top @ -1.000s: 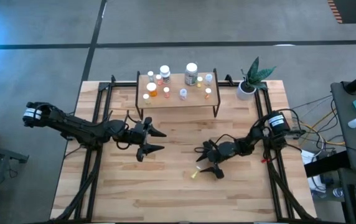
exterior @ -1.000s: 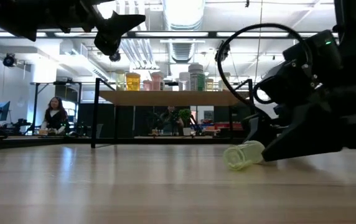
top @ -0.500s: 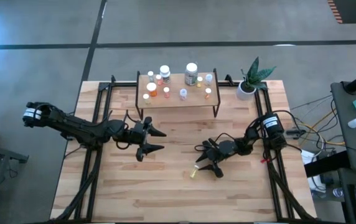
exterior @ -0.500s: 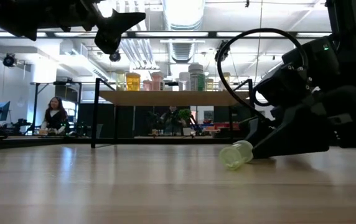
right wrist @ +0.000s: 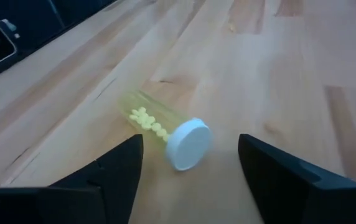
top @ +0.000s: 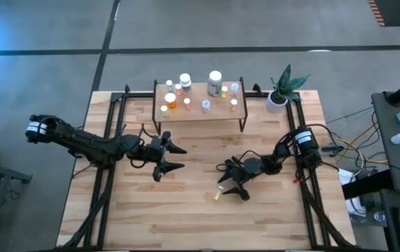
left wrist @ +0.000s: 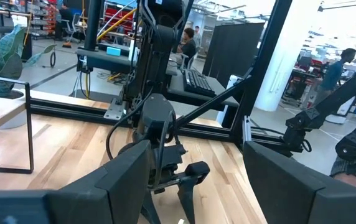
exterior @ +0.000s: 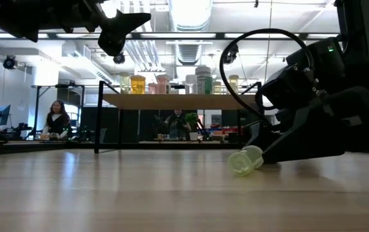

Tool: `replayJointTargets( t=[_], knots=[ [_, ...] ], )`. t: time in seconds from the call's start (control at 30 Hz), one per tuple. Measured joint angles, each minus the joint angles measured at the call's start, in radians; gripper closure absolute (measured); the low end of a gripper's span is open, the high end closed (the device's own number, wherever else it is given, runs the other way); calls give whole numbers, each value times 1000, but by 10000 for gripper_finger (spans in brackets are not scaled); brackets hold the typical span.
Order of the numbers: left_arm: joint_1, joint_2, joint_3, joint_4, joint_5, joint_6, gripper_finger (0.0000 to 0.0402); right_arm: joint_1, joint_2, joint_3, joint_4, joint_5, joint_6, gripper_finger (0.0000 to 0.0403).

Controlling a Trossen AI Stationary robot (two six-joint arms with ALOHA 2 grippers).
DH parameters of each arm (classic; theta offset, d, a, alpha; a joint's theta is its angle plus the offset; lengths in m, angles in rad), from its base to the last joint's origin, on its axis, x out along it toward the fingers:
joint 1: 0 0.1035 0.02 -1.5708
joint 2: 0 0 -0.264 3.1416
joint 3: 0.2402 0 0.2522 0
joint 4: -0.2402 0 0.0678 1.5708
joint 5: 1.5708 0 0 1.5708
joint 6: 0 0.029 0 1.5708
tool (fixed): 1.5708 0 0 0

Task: Pick and place medicine bottles onto shelf by color
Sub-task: Put the yellow medicine bottle on the shelf

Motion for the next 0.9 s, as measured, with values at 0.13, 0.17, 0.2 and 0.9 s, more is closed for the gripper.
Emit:
replayJointTargets(
  t=[0.13,0.17,0.2,0.9],
  knots=[
    [0,0,0,0,0,0,162,-9,0,24,-38,-43,-8,158],
    [0,0,0,0,0,0,162,-10,0,30,-52,-49,-13,161],
    [0,0,0,0,0,0,162,-10,0,35,-62,-55,-18,163],
    [0,0,0,-1,-1,-22,162,-17,0,53,-119,-100,-39,201]
  ],
)
